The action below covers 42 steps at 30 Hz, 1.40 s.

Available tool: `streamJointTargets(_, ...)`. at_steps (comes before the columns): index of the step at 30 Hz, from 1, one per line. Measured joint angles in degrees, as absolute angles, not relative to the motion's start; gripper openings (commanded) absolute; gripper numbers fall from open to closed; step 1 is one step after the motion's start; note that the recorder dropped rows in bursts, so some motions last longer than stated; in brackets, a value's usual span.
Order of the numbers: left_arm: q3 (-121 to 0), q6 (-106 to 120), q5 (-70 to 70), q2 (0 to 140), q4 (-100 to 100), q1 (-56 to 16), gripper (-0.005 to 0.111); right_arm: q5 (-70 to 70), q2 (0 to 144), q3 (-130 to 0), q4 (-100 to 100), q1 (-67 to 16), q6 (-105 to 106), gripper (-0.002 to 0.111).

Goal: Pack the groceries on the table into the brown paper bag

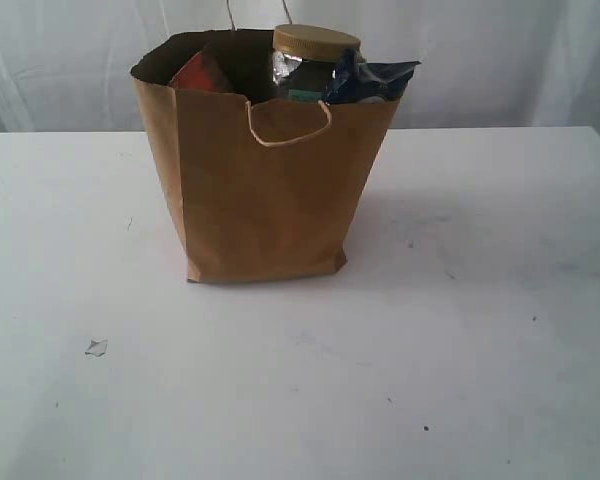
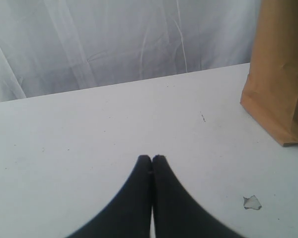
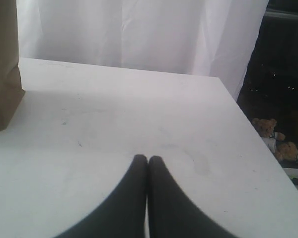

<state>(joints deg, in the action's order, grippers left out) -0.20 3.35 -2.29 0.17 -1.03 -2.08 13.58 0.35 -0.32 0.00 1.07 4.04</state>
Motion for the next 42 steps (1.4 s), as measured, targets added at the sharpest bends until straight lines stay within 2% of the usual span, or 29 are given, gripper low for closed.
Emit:
streamJointTargets(16,-0.2,3.4,-2.3,0.2,-1.0,-2.1,0.000,13.6,0.4,-0.3,0.0,1.1,4.0,0.000)
streamJointTargets(22,-0.2,-1.4,5.7,0.2,-2.2,-2.1,0.000,13.6,0.4,-0.3,0.0,1.1,4.0,0.000)
streamJointTargets(36,-0.2,-2.3,7.1,0.2,-2.4,-2.1,0.000,13.6,0.4,-0.3,0.0,1.1,4.0,0.000)
streamJointTargets(42,-0.2,-1.4,12.6,0.2,-2.4,-2.1,0.000,13.6,0.4,-0.3,0.0,1.1,4.0,0.000)
